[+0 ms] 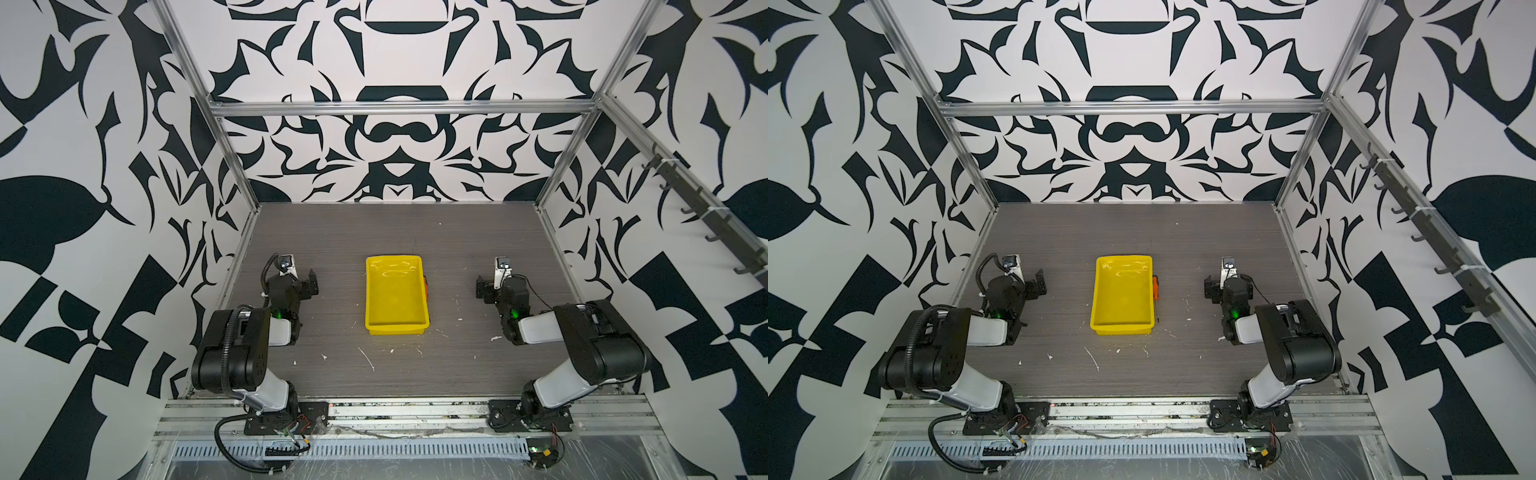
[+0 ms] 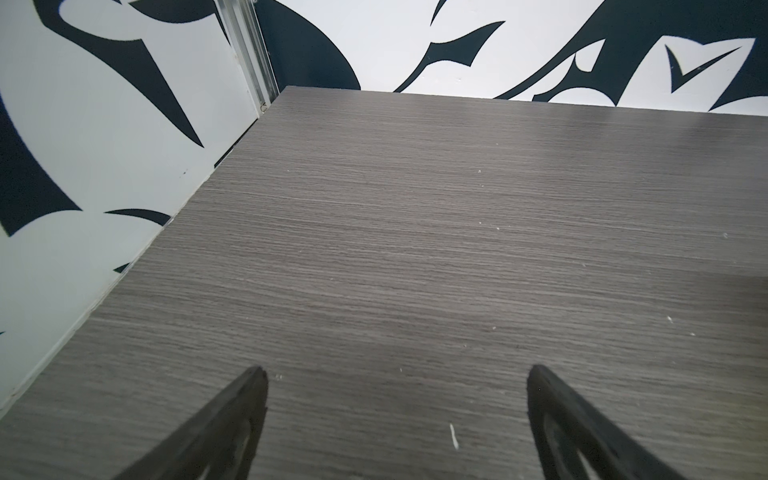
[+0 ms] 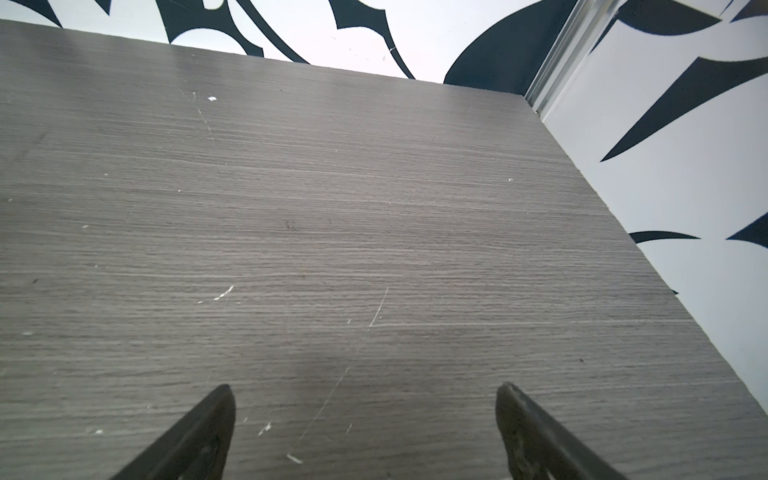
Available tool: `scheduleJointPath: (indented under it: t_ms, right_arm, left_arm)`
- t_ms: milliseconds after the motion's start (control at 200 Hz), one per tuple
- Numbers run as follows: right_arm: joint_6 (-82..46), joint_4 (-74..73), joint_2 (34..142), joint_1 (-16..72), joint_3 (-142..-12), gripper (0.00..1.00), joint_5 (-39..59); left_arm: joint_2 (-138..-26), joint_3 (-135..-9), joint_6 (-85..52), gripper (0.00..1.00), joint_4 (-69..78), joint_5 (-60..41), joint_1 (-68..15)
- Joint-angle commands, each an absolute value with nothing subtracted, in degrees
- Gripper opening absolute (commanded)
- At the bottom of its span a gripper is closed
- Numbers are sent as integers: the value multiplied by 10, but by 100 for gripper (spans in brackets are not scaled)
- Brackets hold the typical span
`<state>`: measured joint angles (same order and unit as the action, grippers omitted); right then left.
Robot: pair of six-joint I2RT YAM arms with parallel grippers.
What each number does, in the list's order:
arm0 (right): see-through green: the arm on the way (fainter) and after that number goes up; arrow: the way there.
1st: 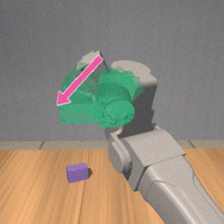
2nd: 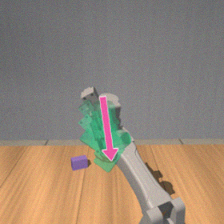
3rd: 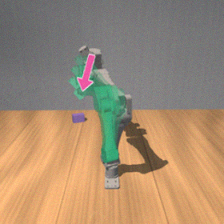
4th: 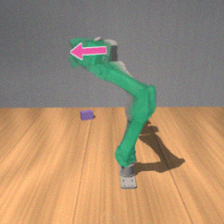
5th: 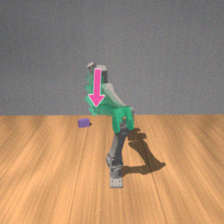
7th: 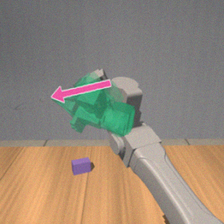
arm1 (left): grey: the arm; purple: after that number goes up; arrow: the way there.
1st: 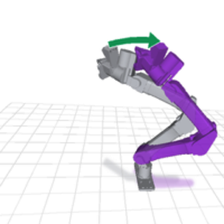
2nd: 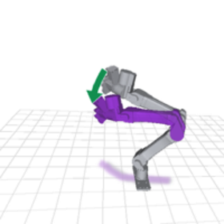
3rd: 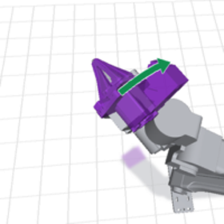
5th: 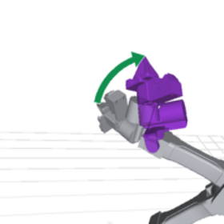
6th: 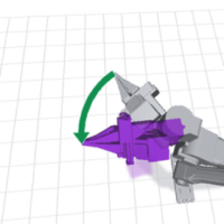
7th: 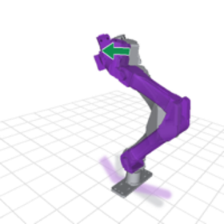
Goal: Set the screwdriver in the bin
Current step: 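Raise the right arm and move the right gripper toward the yellow bin, then lower the right gripper onto the orange screwdriver handle and close it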
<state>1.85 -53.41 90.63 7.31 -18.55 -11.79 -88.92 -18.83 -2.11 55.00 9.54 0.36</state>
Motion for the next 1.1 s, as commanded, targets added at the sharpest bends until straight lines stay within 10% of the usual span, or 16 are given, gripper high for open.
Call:
scheduleJointPath:
  t_ms: [0,225,435,575,845,1095]
  right_arm:
    - [13,-559,884,72,-184,100,-130]
    - [24,-520,758,116,-141,100,-186]
    - [-83,-57,587,153,-301,100,-197]
    - [-266,228,562,153,-433,100,-267]
    - [-307,323,533,148,-430,100,-223]
    - [-275,199,551,148,-373,100,17]
  left_arm:
    - [-884,-188,-26,100,563,92,6]
    - [-835,-159,-13,100,578,43,5]
    - [-752,-369,-89,100,91,40,4]
    - [-702,-397,-79,100,41,-11,-55]
    - [-552,-424,-184,100,-149,-166,-89]
    - [-464,-294,-337,100,-176,126,-88]
